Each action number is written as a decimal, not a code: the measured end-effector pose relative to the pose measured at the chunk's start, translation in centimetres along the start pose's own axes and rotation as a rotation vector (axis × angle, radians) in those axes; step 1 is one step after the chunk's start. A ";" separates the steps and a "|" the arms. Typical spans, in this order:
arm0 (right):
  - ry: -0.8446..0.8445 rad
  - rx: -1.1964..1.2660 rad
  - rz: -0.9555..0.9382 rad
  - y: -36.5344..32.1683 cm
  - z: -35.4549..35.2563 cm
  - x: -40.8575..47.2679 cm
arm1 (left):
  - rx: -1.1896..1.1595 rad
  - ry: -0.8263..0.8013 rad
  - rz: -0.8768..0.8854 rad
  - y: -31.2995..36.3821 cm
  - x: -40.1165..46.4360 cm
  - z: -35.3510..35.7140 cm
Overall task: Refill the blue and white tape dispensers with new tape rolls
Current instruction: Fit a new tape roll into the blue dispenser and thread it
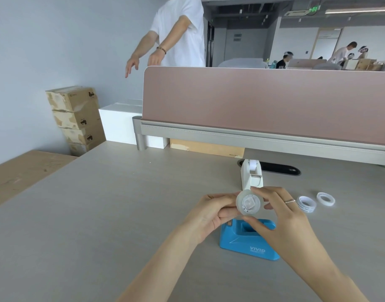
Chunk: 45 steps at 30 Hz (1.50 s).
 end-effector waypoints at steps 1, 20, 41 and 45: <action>0.002 0.002 -0.004 -0.1 0.0 0.0 | -0.007 -0.004 -0.007 0.1 0.0 0.0; -0.021 0.009 0.119 0.9 0.5 -0.3 | 0.394 0.043 0.064 1.4 -0.5 0.8; -0.012 0.025 0.081 1.4 0.5 -0.5 | 0.650 0.183 0.356 2.7 -1.1 0.9; 0.001 0.016 0.076 1.5 0.6 -0.9 | 0.682 0.172 0.331 2.3 -0.7 1.0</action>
Point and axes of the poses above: each hand's wrist, its own x-axis towards the middle knuckle, its own z-axis out of the palm, y = z × x, the point moved 9 cm from there along x, towards the middle knuckle, and after that the axes turned 5 degrees about -y, right-handed, at the moved point
